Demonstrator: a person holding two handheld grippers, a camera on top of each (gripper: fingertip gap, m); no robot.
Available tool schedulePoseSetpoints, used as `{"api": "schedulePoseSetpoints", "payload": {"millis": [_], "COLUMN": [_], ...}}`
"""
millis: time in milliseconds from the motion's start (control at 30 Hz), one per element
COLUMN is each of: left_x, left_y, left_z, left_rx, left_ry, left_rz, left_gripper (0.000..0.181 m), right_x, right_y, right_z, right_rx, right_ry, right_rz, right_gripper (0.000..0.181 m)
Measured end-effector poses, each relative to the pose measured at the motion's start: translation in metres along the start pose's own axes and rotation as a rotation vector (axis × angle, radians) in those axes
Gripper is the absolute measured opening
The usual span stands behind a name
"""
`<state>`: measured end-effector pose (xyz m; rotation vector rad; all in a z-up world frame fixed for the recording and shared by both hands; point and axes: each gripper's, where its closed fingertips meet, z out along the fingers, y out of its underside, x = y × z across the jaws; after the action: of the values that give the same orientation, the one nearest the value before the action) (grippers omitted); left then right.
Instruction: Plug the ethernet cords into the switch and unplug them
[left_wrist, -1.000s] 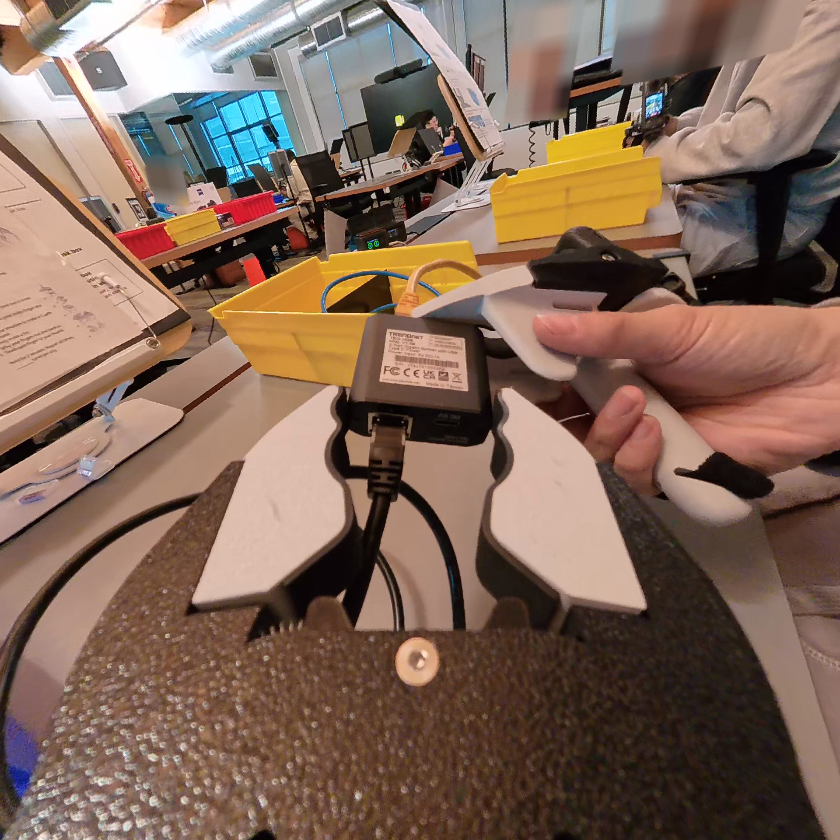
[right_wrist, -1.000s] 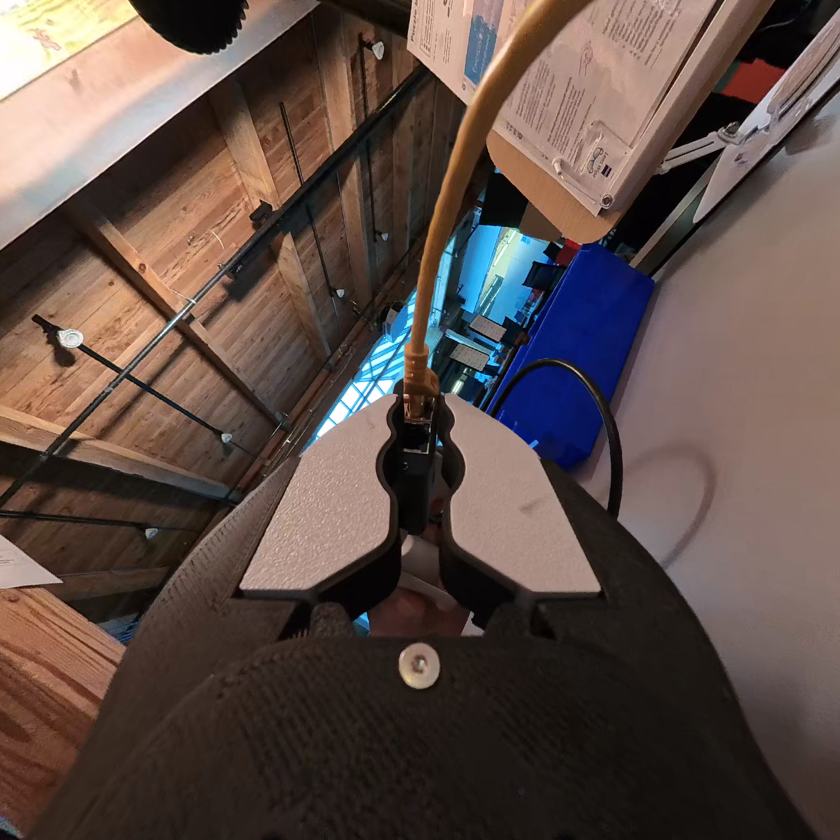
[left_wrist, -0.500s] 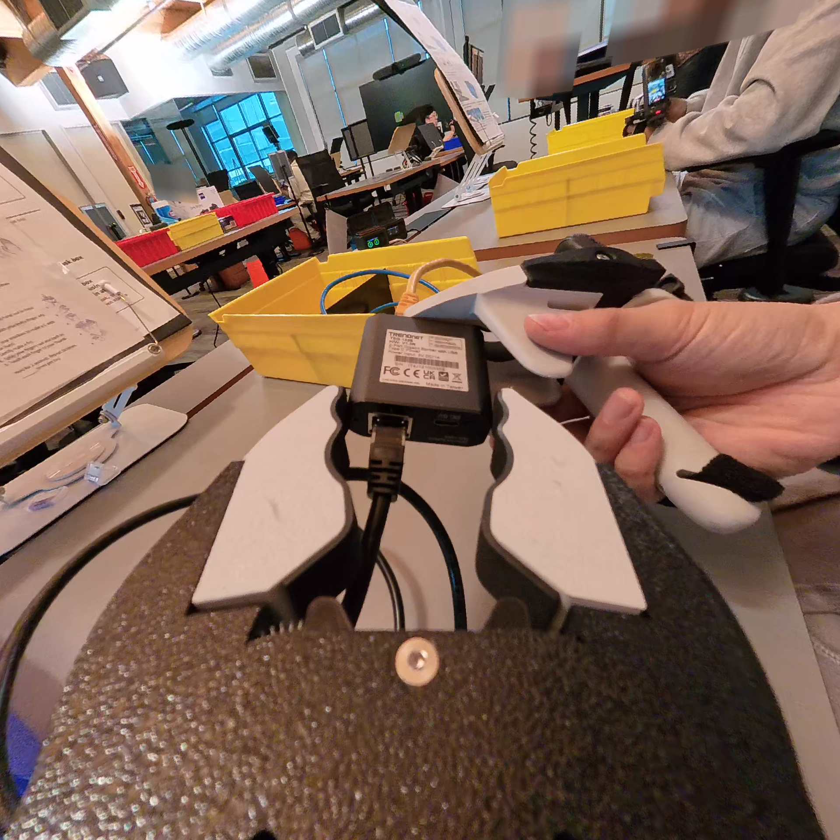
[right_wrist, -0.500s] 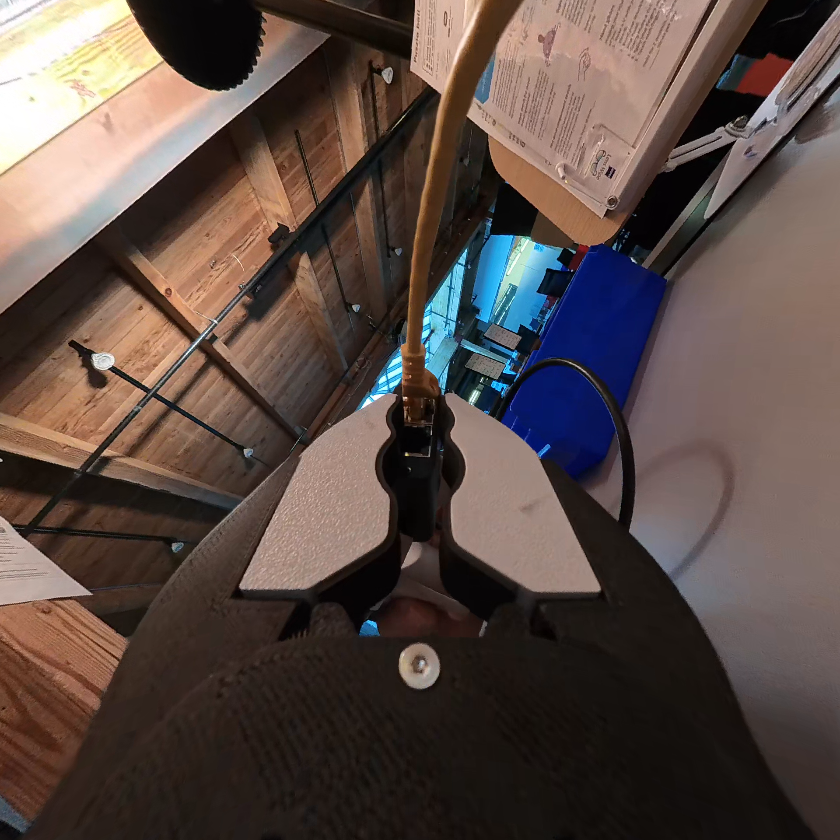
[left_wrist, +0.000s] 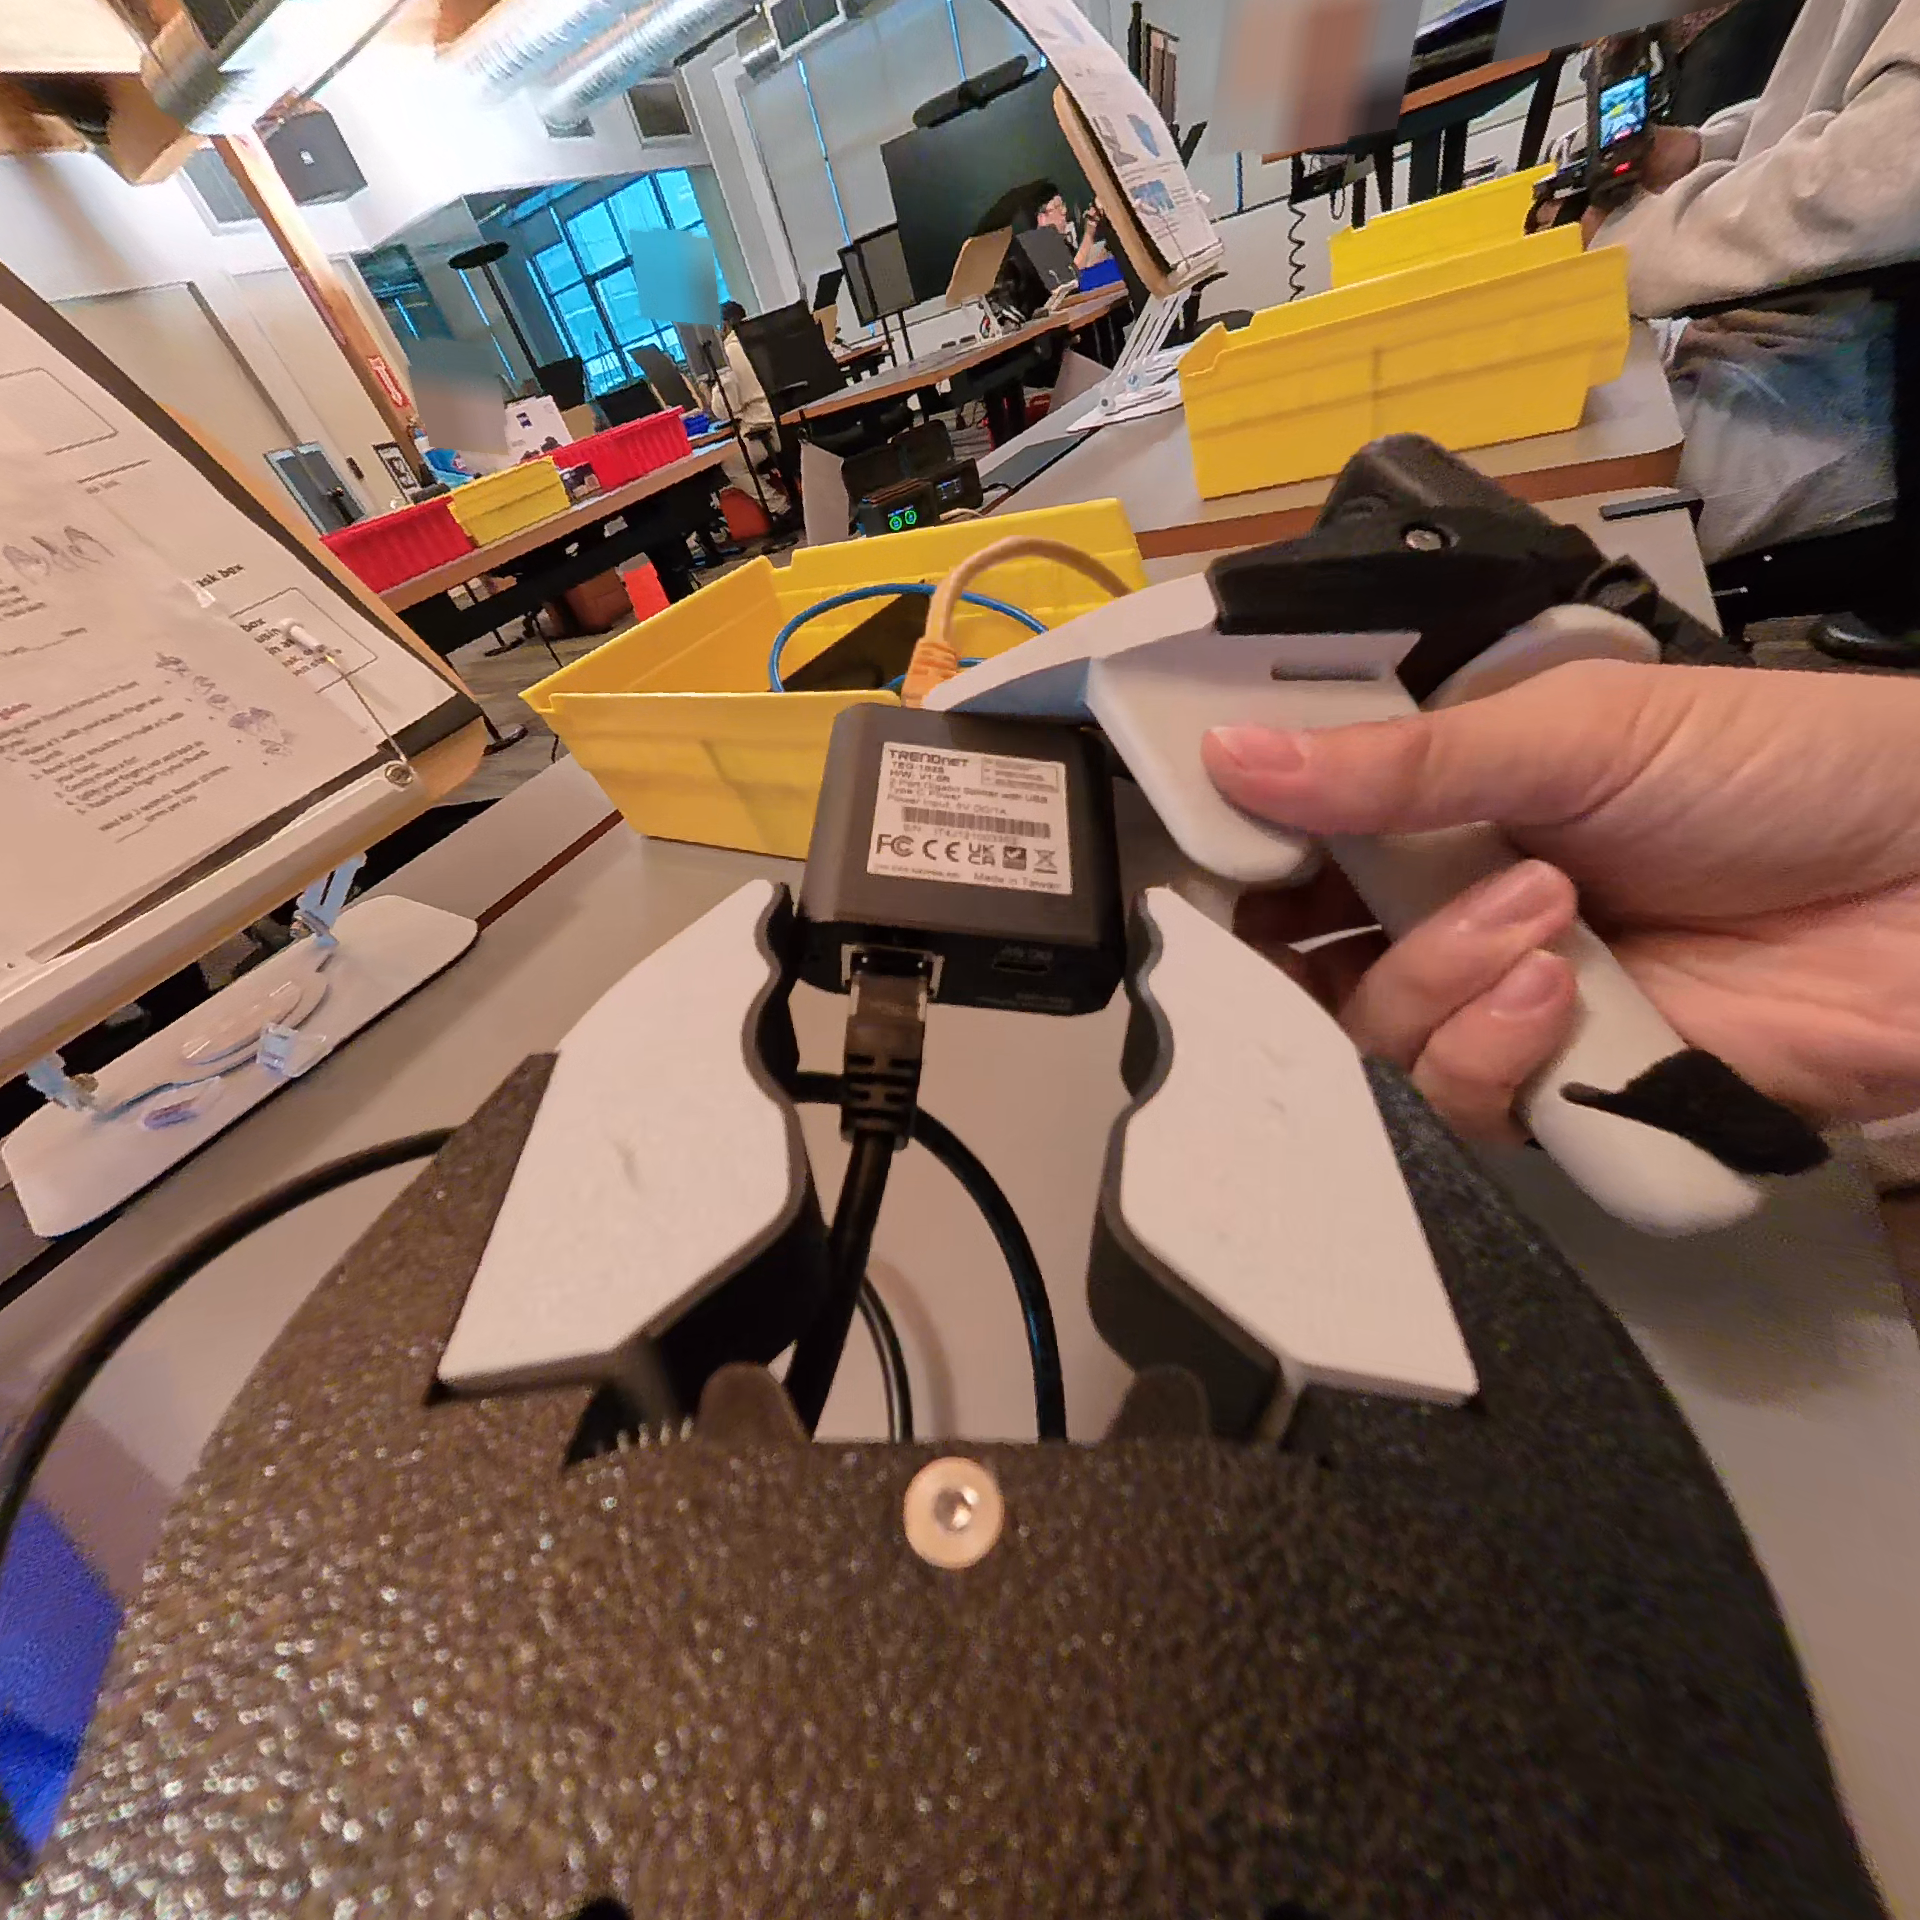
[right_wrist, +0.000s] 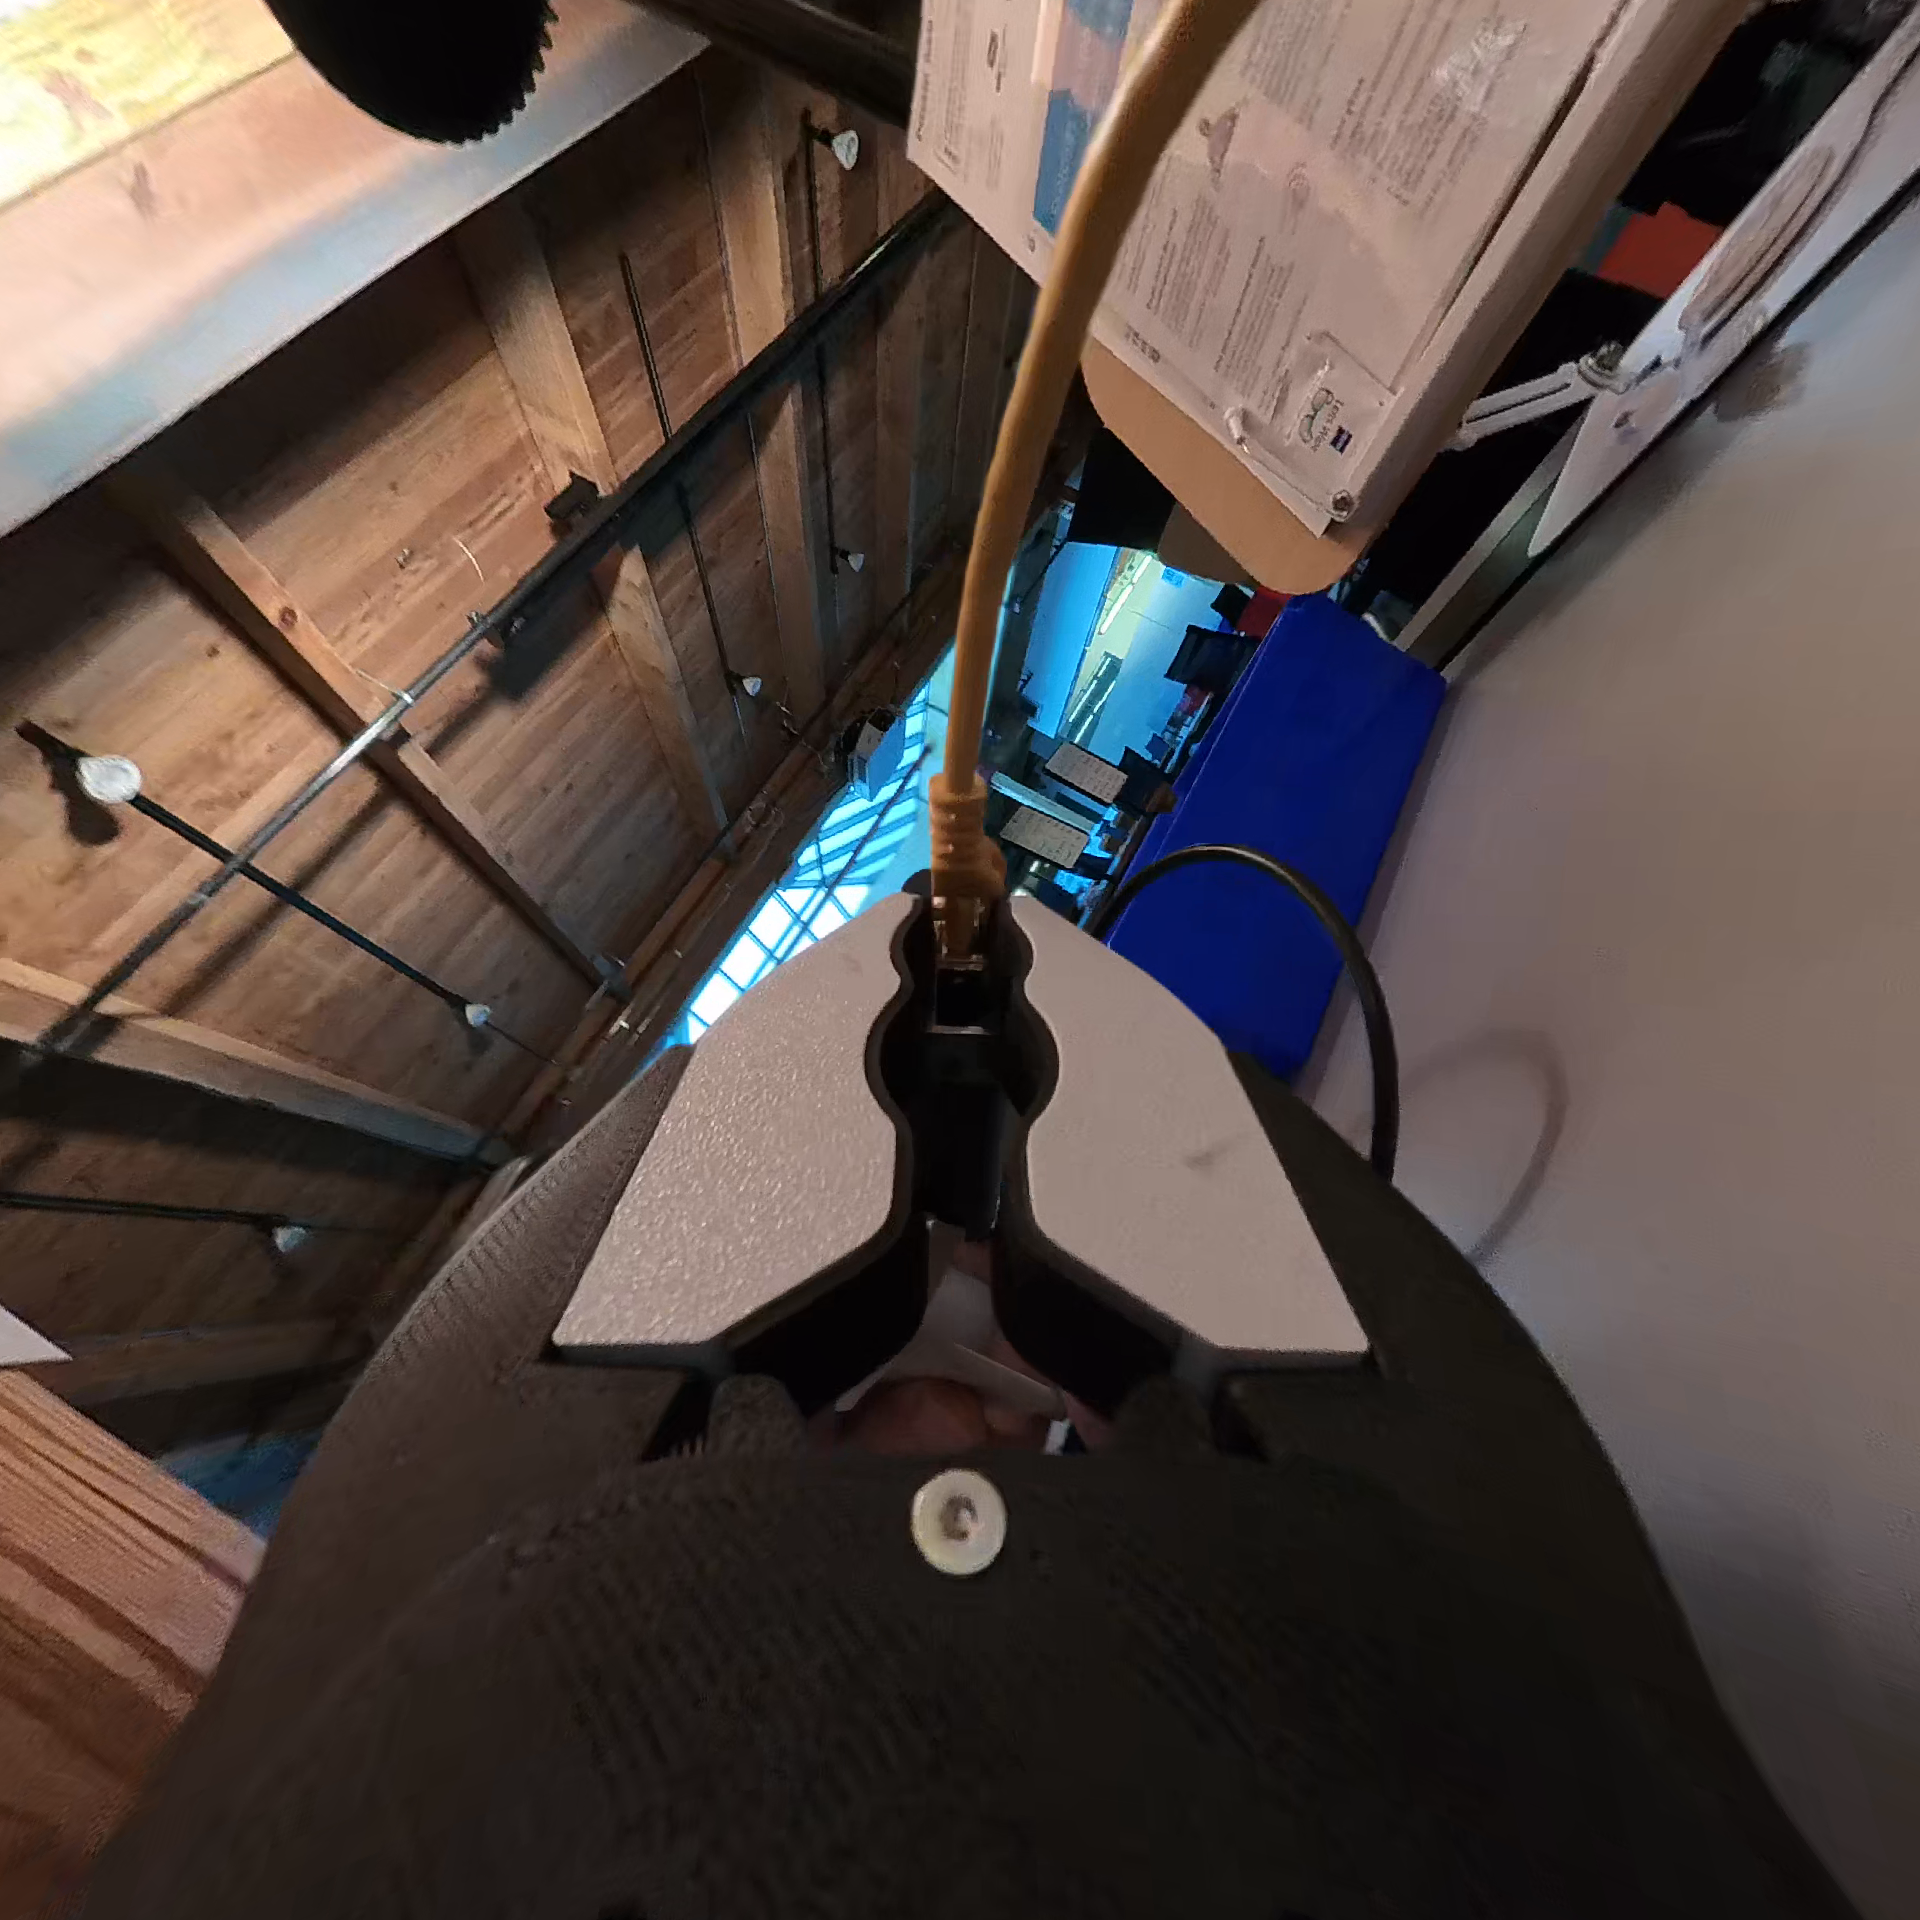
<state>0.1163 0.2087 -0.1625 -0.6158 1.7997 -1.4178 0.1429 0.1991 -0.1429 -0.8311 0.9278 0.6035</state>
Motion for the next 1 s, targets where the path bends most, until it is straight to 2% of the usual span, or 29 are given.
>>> {"api": "schedulePoseSetpoints", "payload": {"millis": [533, 600, 667, 700, 733, 800, 900, 967, 1000], "left_x": [-0.005, -0.013, -0.022, -0.024, -0.026, -0.026, -0.03, -0.034, -0.036], "left_y": [-0.008, -0.002, 0.004, 0.003, 0.0, -0.007, -0.013, -0.012, -0.011], "left_z": [0.006, 0.003, -0.002, -0.005, -0.008, -0.012, -0.018, -0.022, -0.023], "left_rx": [0.033, 0.019, -0.012, -0.013, 0.003, 0.047, 0.114, 0.132, 0.136], "left_ry": [-0.101, -0.137, -0.167, -0.175, -0.177, -0.147, -0.125, -0.124, -0.125], "left_rz": [-0.003, -0.024, -0.012, 0.01, 0.018, -0.018, -0.091, -0.127, -0.14], "left_gripper": [0.06, 0.06, 0.06, 0.06, 0.06, 0.06, 0.06, 0.06, 0.06], "right_x": [-0.012, -0.01, -0.006, -0.009, -0.012, -0.013, -0.007, 0.005, 0.018], "right_y": [-0.014, -0.041, -0.061, -0.069, -0.068, -0.083, -0.1, -0.12, -0.125], "right_z": [0.007, 0.001, -0.004, -0.008, -0.008, -0.009, -0.011, -0.01, -0.014], "right_rx": [-0.035, 0.055, 0.02, -0.008, -0.124, -0.219, -0.458, -0.546, -0.646], "right_ry": [-0.084, -0.074, -0.023, 0.002, -0.008, 0.031, 0.068, 0.148, 0.204], "right_rz": [-0.249, -0.233, -0.343, -0.425, -0.453, -0.532, -0.585, -0.616, -0.636], "right_gripper": [0.01, 0.01, 0.01, 0.01, 0.01, 0.01, 0.01, 0.01, 0.011]}}
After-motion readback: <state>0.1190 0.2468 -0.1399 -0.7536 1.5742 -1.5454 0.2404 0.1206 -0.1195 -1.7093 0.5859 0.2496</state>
